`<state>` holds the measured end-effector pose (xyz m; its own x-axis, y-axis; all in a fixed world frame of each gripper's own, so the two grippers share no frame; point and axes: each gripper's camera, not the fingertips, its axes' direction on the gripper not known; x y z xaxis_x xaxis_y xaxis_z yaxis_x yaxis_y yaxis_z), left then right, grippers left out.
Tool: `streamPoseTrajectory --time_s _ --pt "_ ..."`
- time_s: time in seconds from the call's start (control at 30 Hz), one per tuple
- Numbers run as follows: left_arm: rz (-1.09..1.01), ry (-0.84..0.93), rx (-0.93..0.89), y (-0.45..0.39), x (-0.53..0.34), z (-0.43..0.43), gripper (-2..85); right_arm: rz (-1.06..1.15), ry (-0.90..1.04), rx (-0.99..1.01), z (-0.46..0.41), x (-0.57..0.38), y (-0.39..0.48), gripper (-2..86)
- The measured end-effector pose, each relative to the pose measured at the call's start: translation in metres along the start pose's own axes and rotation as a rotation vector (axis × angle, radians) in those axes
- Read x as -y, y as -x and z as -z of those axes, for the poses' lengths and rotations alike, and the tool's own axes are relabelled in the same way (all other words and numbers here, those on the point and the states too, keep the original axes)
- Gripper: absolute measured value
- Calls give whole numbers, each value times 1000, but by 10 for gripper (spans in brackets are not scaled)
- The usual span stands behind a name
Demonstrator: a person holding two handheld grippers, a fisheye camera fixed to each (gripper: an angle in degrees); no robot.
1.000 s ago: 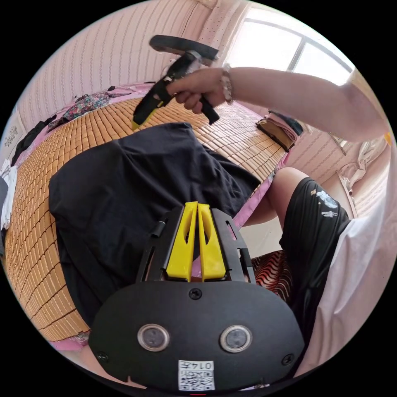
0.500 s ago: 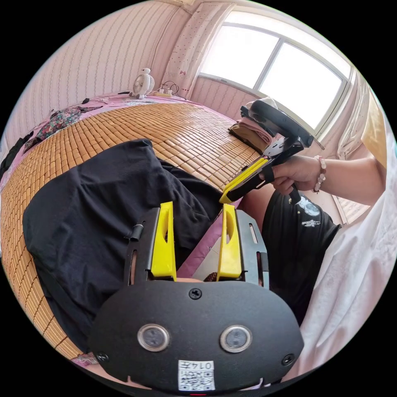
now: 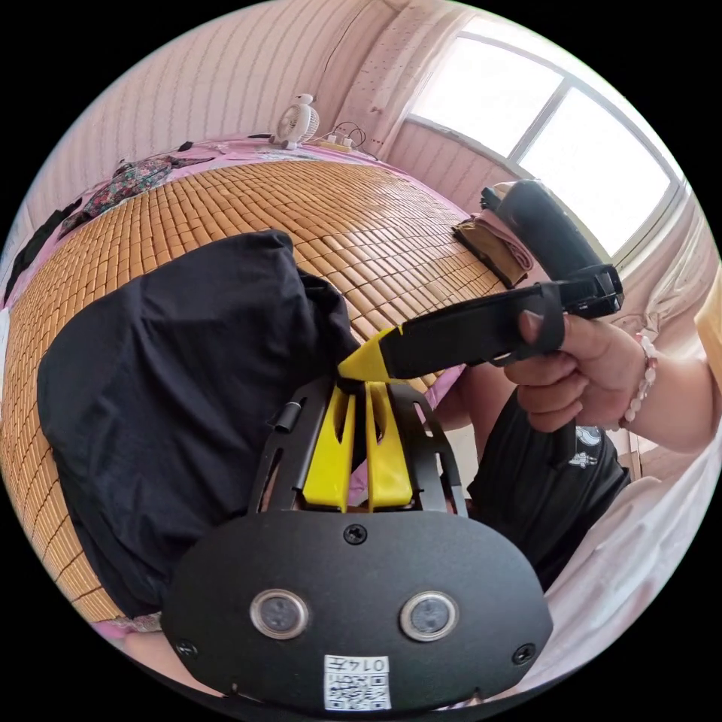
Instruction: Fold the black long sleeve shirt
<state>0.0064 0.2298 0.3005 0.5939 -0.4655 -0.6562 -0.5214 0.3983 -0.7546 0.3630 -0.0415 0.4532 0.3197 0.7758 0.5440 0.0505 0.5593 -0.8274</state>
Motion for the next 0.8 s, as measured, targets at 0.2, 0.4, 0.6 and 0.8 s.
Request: streamPoseTrajectory --time_s 0.2,0.4,0.6,0.8 --pt "-90 -70 11 -7 -30 26 -6 -104 -189 -32 49 4 -39 83" --pt "-192 -91 5 -18 -56 58 -6 -238 -292 133 49 16 -69 116" --pt "-226 -161 33 -27 -60 84 -6 -310 -448 365 71 -3 -66 41" --pt "-216 -360 -122 -33 -41 109 -6 -92 -598 234 166 -33 3 18"
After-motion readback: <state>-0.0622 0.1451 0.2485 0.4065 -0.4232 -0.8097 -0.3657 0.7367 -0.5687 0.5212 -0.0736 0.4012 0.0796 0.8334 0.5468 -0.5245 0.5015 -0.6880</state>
